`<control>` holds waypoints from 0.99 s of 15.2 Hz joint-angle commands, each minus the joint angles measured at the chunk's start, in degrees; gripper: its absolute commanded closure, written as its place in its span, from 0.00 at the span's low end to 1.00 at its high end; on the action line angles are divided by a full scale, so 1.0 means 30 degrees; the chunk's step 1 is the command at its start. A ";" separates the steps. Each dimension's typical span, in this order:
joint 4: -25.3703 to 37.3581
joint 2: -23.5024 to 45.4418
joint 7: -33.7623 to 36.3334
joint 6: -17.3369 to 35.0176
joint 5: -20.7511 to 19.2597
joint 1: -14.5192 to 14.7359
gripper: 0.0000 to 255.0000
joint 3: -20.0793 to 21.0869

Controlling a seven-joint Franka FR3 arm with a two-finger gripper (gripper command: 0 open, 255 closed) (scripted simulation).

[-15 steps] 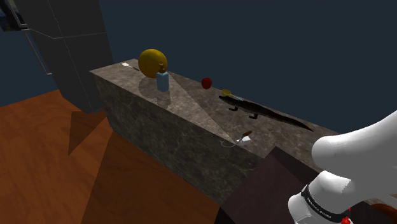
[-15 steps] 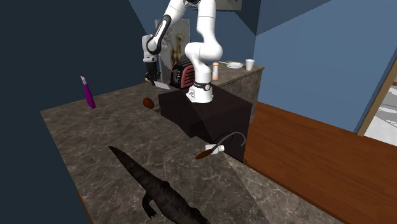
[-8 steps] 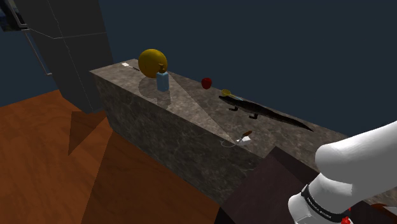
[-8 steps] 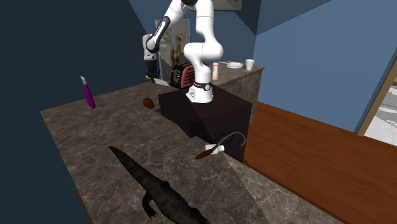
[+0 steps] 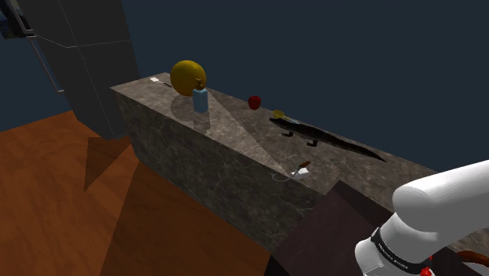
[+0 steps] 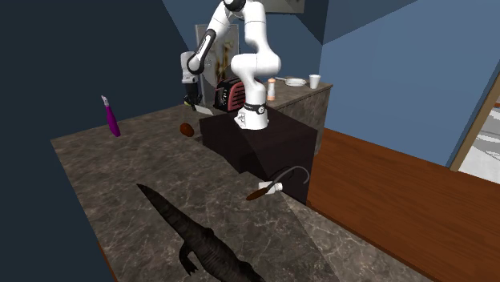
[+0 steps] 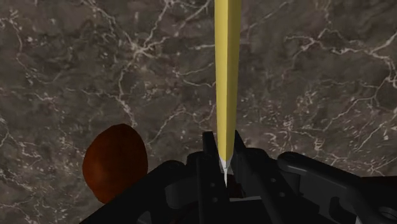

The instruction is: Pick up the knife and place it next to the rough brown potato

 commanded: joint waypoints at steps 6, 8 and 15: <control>0.0454 -0.1720 0.1446 0.1189 -0.2271 0.2195 1.00 -0.2733; 0.0643 -0.2221 0.1825 0.1513 -0.2867 0.2777 1.00 -0.3461; 0.1441 -0.3967 0.3029 0.2610 -0.4738 0.4643 1.00 -0.5788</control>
